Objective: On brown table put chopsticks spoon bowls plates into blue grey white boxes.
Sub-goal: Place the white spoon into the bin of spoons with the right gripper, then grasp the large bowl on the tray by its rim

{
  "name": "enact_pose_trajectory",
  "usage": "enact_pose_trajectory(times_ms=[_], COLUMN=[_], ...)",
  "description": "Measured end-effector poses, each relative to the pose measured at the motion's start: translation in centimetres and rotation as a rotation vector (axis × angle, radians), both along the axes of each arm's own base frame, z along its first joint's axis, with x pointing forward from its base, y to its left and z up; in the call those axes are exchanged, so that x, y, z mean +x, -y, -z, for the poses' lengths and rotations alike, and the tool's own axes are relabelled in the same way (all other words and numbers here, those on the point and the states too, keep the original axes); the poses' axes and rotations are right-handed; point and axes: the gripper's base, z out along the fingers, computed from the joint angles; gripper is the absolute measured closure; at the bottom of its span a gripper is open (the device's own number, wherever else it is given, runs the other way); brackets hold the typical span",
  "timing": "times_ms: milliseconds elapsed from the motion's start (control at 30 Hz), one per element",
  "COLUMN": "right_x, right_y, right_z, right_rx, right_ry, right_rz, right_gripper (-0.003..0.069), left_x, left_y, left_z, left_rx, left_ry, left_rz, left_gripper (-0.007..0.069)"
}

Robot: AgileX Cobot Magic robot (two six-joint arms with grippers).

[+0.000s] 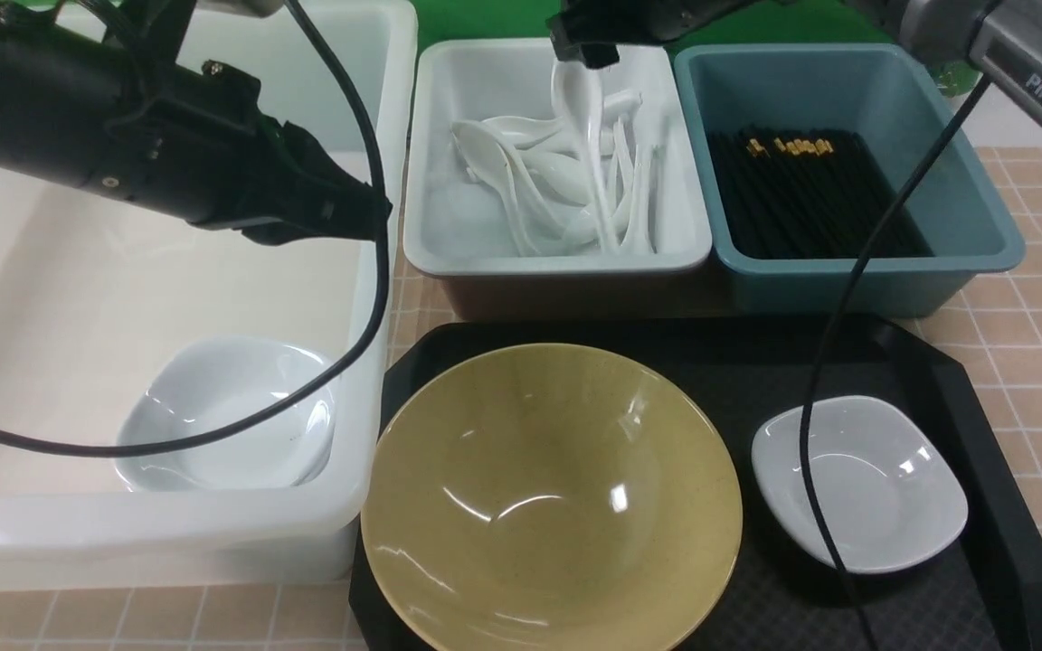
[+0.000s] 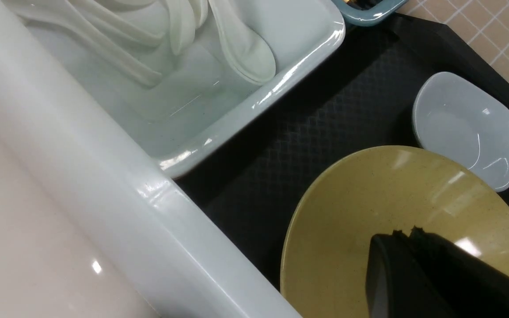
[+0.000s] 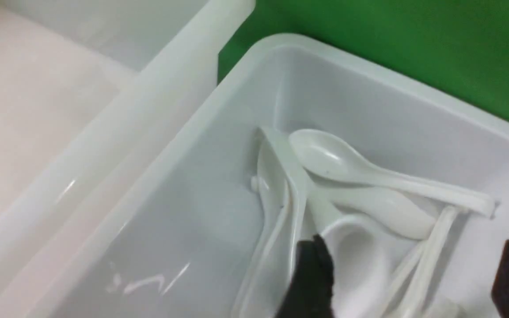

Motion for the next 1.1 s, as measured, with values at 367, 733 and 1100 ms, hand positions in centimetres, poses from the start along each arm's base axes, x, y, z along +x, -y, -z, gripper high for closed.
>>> enact_pose_trajectory(times_ms=[367,733,1100], right_x=[-6.1,-16.0,-19.3], right_y=[3.0,6.6,8.1], right_z=[-7.3,-5.4,-2.4], right_rx=[-0.136,-0.29,-0.322], right_ry=[-0.086,-0.265,-0.326], right_rz=[-0.089,-0.182,-0.178], right_gripper=[0.0336,0.0622,0.0622], left_x=[2.1,5.5,7.1], left_y=[6.7,11.9,13.8], left_z=[-1.5,5.9,11.9], left_rx=[0.294,0.474,0.44], left_ry=[-0.025,-0.136,-0.245], left_rz=[0.129,0.172,0.266], left_gripper=[0.062,0.0393,0.0167])
